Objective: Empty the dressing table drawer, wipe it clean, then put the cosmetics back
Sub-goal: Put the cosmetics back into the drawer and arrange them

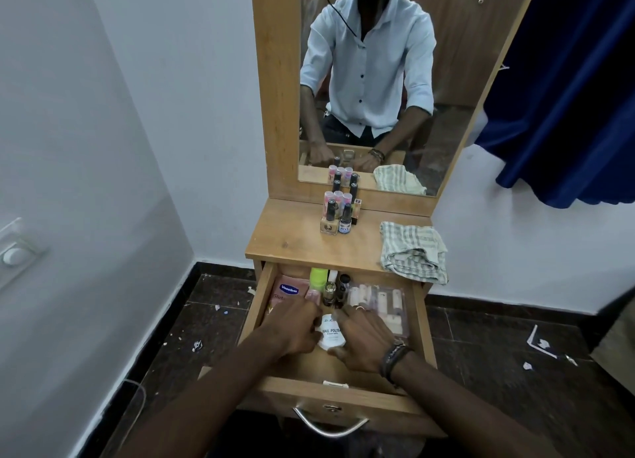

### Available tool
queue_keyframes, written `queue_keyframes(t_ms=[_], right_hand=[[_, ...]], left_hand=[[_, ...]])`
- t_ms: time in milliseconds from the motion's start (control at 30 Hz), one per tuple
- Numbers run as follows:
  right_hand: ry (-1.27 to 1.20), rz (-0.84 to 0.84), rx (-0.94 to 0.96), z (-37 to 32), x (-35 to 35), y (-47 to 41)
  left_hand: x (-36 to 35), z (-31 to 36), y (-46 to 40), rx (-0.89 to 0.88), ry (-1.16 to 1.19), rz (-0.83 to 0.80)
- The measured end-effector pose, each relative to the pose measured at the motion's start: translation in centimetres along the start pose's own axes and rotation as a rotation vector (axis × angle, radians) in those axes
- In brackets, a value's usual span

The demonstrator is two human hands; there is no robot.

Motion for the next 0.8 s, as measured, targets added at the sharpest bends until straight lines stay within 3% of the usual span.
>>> queue_keyframes(t_ms=[667, 800], right_hand=[[-0.009, -0.032, -0.039, 0.2, -0.2, -0.6], [-0.101, 0.064, -0.022, 0.8, 1.2, 0.6]], left_hand=[[-0.4, 0.2, -0.4, -0.037, 0.046, 0.020], [0.6, 0.1, 0.2, -0.105, 0.067, 0.094]])
Point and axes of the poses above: each hand's wrist, its own y-axis away from the middle knuckle, its own x-axis out of the back of the hand, z = x × y, the point moved 6 cm from there along -y, towards the middle knuckle, and after that the axes turned 15 degrees about -z, right-handed, at the moved point
